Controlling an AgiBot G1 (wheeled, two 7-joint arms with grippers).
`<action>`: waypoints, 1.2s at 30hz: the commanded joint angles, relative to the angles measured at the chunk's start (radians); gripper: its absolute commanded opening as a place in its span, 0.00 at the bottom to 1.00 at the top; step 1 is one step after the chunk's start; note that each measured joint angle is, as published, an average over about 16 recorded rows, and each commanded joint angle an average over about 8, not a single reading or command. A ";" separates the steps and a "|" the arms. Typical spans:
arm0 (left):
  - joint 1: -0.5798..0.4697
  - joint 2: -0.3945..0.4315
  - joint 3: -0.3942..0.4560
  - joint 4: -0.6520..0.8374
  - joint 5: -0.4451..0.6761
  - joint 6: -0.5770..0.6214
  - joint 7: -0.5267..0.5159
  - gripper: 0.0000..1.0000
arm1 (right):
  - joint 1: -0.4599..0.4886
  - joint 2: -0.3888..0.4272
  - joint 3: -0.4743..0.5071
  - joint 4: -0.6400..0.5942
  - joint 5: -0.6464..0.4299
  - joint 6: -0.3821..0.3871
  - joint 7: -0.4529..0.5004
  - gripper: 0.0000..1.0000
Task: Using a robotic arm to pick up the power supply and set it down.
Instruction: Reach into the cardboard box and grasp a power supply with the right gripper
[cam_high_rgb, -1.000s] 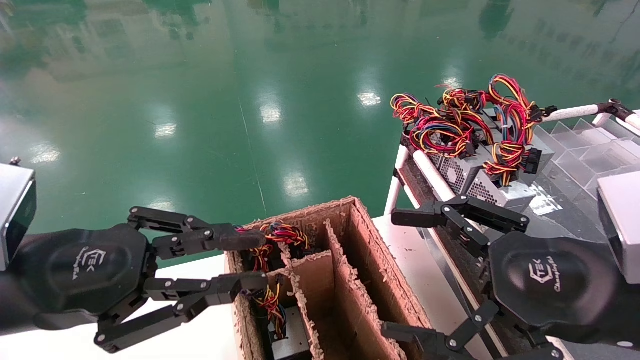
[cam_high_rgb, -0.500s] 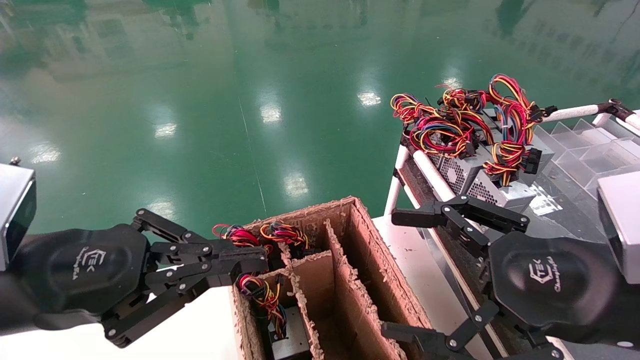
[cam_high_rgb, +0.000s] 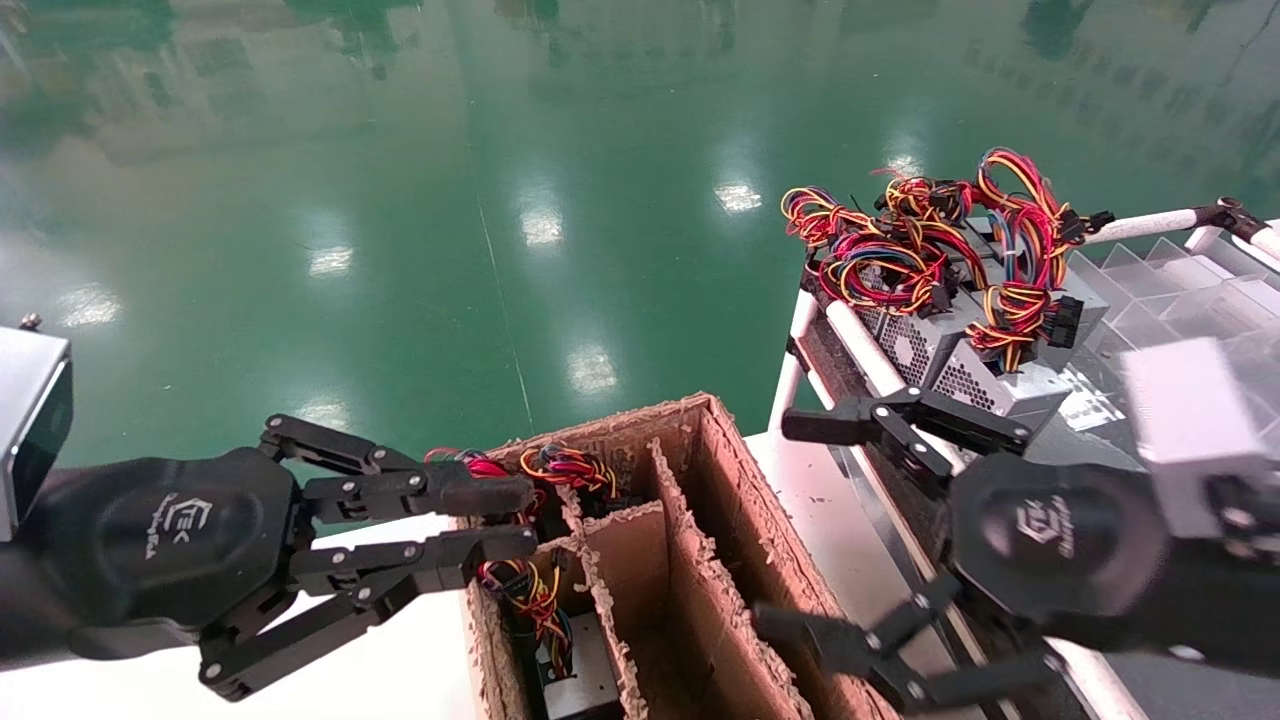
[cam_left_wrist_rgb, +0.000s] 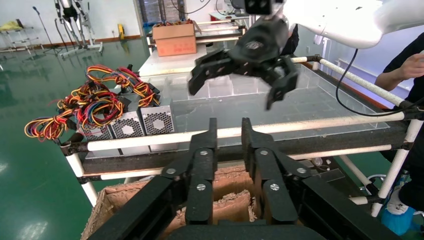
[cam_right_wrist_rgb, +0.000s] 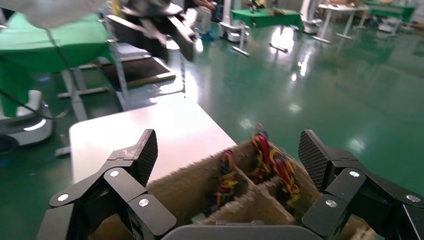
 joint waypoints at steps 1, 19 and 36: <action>0.000 0.000 0.000 0.000 0.000 0.000 0.000 1.00 | 0.003 -0.009 -0.007 -0.008 -0.018 0.013 -0.001 1.00; 0.000 0.000 0.001 0.001 0.000 0.000 0.001 1.00 | 0.034 -0.112 -0.083 -0.019 -0.207 0.200 0.031 1.00; -0.001 -0.001 0.002 0.002 0.000 -0.001 0.001 1.00 | 0.242 -0.395 -0.322 -0.094 -0.631 0.371 0.241 1.00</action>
